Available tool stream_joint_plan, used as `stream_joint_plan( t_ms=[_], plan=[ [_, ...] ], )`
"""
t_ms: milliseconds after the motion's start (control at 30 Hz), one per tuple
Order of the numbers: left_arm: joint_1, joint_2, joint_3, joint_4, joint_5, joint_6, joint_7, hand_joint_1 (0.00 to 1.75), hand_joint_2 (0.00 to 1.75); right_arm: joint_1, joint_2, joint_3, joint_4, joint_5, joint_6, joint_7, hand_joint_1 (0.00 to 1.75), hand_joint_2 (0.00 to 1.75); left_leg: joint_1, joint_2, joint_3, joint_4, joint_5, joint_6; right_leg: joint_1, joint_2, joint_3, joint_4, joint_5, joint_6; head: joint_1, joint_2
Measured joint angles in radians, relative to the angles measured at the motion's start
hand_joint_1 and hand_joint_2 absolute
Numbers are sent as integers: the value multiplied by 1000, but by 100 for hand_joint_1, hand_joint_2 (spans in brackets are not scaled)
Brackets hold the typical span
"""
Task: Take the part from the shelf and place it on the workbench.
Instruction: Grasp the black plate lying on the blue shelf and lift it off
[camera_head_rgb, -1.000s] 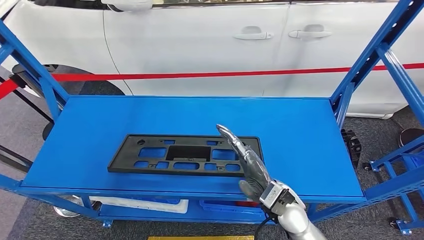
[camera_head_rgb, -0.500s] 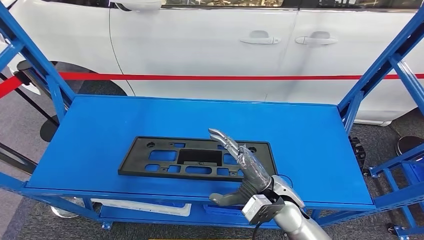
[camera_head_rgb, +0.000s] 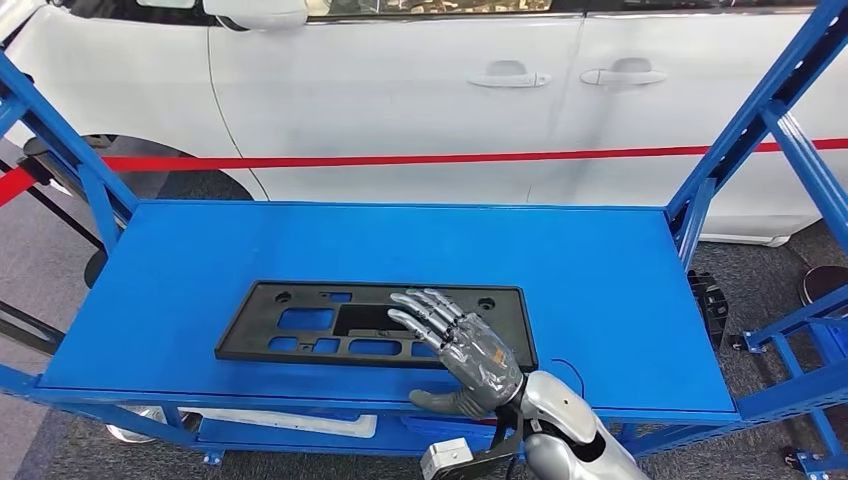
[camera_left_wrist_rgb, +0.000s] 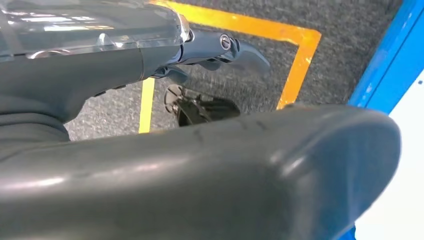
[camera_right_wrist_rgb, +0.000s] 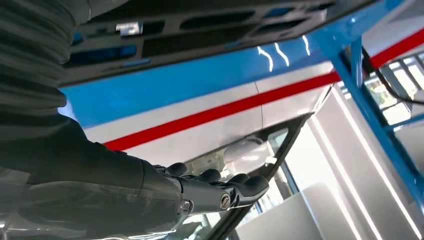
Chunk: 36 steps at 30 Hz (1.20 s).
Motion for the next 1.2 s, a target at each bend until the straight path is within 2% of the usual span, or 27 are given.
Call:
stream_joint_plan(
  t_ms=[67,100,133,233,267,333,400,433,467,500,567,633,733,800,833,900,933,967,1000,1067,1100,1133,1200],
  plan=[
    [-1,0,1,0,-2,1,1,0,0,-9,0,20,13,5,15,7,0,175,1,1,65,-141,67,3,1,2,2,5,-5,7,0,0],
    [-2,0,1,0,-4,1,2,0,0,-14,0,28,19,6,23,9,0,175,0,0,88,-191,84,6,3,3,2,8,-7,11,0,0],
    [-3,0,1,0,-5,1,3,0,0,-20,0,36,25,7,31,10,0,175,-1,0,99,-217,88,10,4,3,0,9,-8,16,1,0],
    [-1,0,1,0,-8,0,4,0,0,-31,1,52,42,8,46,11,0,175,0,-2,101,-227,90,27,4,2,0,10,-9,31,1,0],
    [-1,0,1,0,-9,0,4,0,0,-35,1,56,47,9,49,13,0,175,1,-2,103,-231,93,34,3,2,-5,23,-20,36,2,0],
    [-1,-1,1,0,-11,0,4,0,0,-42,1,61,57,21,51,25,0,175,2,-1,105,-236,97,45,0,1,-41,104,-70,44,2,0],
    [-1,-1,2,0,-15,0,4,0,0,-44,1,67,68,53,41,48,0,175,0,-1,104,-236,96,49,-1,1,-103,234,-127,48,2,0],
    [-1,-1,2,0,-17,0,4,0,0,-44,1,71,76,75,31,61,0,175,-1,-1,104,-236,96,50,-1,1,-124,274,-134,49,2,0],
    [-1,-1,2,0,-18,0,4,0,0,-44,2,74,82,98,18,73,0,175,-3,-2,105,-235,96,50,-1,1,-127,280,-123,47,2,0],
    [-1,-1,2,0,-19,0,4,0,0,-45,3,78,88,122,4,85,0,175,-4,-2,106,-235,95,50,-1,1,-112,245,-95,44,2,0],
    [0,-2,2,0,-21,0,4,0,0,-50,8,84,100,168,-25,105,0,175,-6,-3,109,-235,92,47,3,1,-48,113,-29,32,2,0],
    [-1,-3,2,0,-24,0,3,0,0,-59,17,94,113,217,-56,127,0,175,-9,-4,108,-233,90,40,9,1,-7,24,-3,24,1,0],
    [-1,-4,2,0,-29,1,3,0,0,-68,35,114,141,293,-93,163,0,175,-8,-3,107,-232,87,24,9,1,-2,5,-2,16,1,0],
    [-2,-2,2,0,-32,2,3,0,0,-76,51,130,160,345,-112,193,0,175,-8,-2,93,-195,59,14,3,0,2,-3,2,7,0,0],
    [-2,-2,3,0,-34,2,3,0,0,-80,60,139,169,376,-122,211,0,175,-6,-2,72,-148,30,9,1,-1,3,-6,3,2,-1,0],
    [-1,-2,4,0,-39,3,3,0,0,-86,73,160,190,443,-145,246,0,175,-2,-1,12,-17,-31,1,2,-3,3,-6,2,-2,-2,0],
    [0,-2,5,0,-40,3,3,0,0,-87,77,170,203,471,-153,261,0,175,0,-1,-11,30,-43,-2,2,-3,3,-5,2,-3,-2,0],
    [1,-2,6,0,-41,3,3,0,0,-87,81,179,216,496,-162,273,0,175,3,-1,-19,45,-38,-6,2,-3,3,-5,1,-3,-2,0],
    [2,-2,7,0,-42,3,3,0,0,-87,85,188,229,517,-169,284,0,175,6,-1,-8,20,-14,-8,1,-3,4,-4,0,-2,-2,0],
    [2,-1,9,0,-46,3,2,0,0,-89,95,202,257,554,-179,299,0,175,10,0,53,-110,54,-10,1,-1,4,1,-3,3,-2,0],
    [2,-1,10,0,-49,2,0,0,0,-92,100,209,271,571,-182,306,0,175,10,0,82,-172,75,-8,2,0,3,6,-6,7,-2,0],
    [1,-1,10,0,-52,2,-1,0,0,-96,105,214,286,586,-185,311,0,175,9,0,99,-210,85,-5,3,1,1,9,-8,12,-1,0],
    [2,-1,11,0,-58,-1,-5,0,0,-107,113,223,313,605,-187,320,0,175,4,-2,106,-227,84,6,6,1,0,9,-7,22,-1,0]
  ],
)
